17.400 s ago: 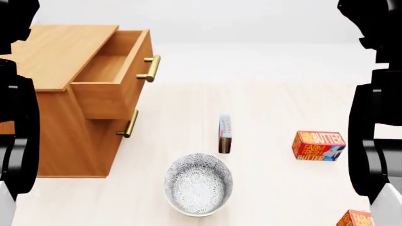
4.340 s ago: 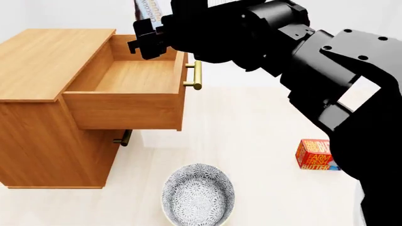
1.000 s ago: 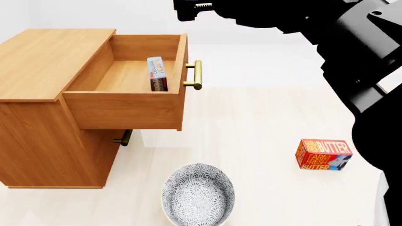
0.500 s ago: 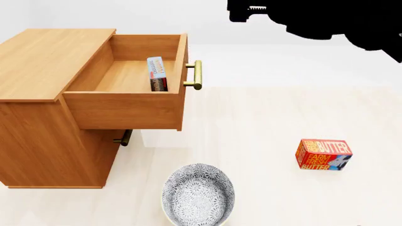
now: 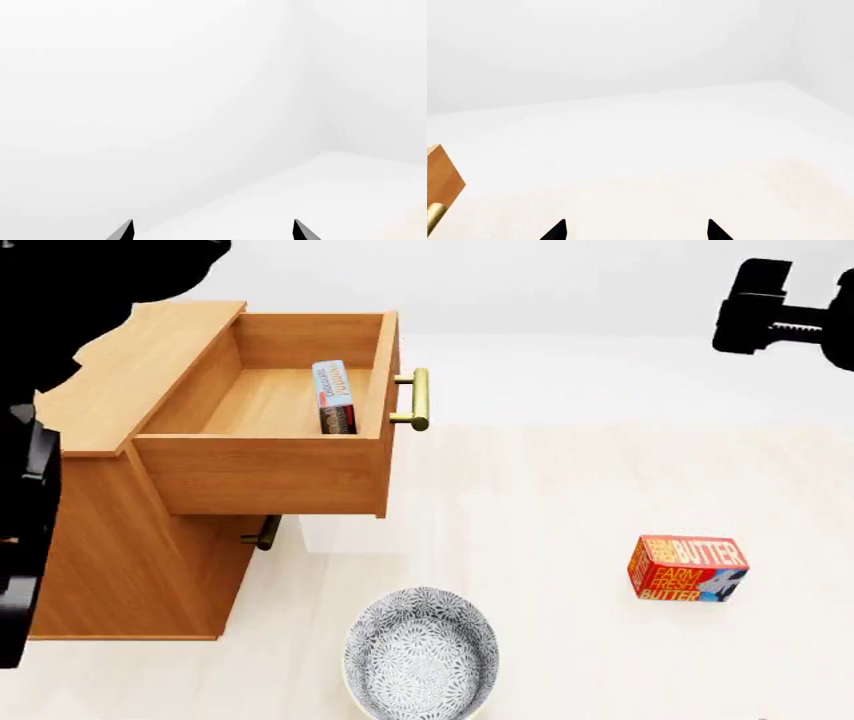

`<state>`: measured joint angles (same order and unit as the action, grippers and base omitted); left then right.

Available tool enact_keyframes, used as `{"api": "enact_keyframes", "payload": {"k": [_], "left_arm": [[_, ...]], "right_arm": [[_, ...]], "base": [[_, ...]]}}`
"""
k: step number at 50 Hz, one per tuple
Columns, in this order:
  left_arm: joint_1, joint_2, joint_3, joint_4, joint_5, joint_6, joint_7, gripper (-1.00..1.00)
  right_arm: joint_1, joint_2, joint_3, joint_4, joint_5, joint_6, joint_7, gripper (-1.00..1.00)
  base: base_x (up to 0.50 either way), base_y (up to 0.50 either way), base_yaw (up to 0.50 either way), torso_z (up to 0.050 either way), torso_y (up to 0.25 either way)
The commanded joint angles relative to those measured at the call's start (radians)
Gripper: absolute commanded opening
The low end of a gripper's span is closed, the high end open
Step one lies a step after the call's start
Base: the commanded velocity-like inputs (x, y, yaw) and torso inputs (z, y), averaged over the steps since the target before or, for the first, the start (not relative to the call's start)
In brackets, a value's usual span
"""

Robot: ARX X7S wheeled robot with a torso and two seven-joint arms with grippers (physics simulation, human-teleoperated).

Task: Put the chocolate pudding in the top drawer of the cabinet and close it.

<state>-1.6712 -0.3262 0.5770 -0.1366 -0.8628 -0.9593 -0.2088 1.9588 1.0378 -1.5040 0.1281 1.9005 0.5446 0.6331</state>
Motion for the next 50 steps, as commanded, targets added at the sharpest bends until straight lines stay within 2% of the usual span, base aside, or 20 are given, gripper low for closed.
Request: {"api": "enact_keyframes", "payload": {"k": [1,10,26,41,50], "left_arm": [[0.043,0.090,0.025,0.044,-0.031,-0.006,-0.029,1.00],[0.105,0.135,0.050,0.126,-0.073,-0.025,-0.061,1.00],[0.283,0.182,0.137,0.308,-0.140,-0.051,-0.128,1.00],[0.437,0.178,0.253,0.280,-0.063,0.046,-0.082,1.00],[0.486,0.186,0.287,0.222,-0.033,0.094,-0.070,1.00]], "right_arm": [[0.011,0.219,0.012,-0.151,0.007,0.036,0.037,1.00],[-0.002,0.300,0.010,-0.210,0.007,0.043,0.043,1.00],[-0.047,0.298,0.000,-0.233,0.008,0.004,0.065,1.00],[-0.099,0.324,-0.014,-0.262,0.005,-0.040,0.058,1.00],[-0.118,0.333,-0.018,-0.273,0.004,-0.053,0.052,1.00]], "base": [[0.00,0.00,0.00,0.000,0.000],[0.00,0.00,0.00,0.000,0.000],[0.00,0.00,0.00,0.000,0.000],[0.00,0.00,0.00,0.000,0.000],[0.00,0.00,0.00,0.000,0.000]]}}
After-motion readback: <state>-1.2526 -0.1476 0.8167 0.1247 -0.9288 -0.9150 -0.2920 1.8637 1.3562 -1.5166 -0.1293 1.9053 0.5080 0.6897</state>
